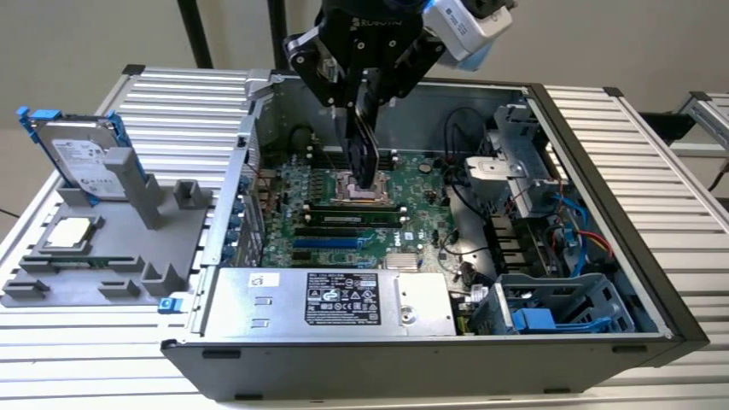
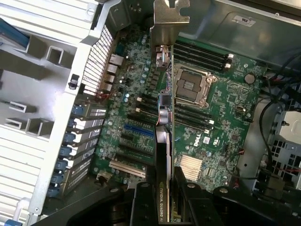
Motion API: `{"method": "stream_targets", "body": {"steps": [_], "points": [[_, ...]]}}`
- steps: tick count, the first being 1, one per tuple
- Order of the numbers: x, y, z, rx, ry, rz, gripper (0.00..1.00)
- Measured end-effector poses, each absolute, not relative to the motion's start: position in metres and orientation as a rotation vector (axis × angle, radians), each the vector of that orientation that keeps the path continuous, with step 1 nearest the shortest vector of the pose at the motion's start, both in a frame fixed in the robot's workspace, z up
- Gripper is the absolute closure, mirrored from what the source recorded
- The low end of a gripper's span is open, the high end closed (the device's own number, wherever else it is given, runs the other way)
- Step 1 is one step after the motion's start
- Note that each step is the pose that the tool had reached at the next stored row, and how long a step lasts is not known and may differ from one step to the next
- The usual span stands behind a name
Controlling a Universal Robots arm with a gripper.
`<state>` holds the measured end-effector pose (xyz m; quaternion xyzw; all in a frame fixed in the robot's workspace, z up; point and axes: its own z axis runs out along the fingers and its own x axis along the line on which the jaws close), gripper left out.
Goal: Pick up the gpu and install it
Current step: 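Insert the gpu into the slot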
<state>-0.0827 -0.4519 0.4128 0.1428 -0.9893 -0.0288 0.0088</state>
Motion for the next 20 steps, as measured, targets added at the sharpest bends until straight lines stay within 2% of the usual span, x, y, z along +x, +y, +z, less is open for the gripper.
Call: {"method": "stream_targets", "body": {"steps": [20], "points": [[-0.0811,-0.4519,0.4128,0.552,-3.072,-0.089,1.0]]}}
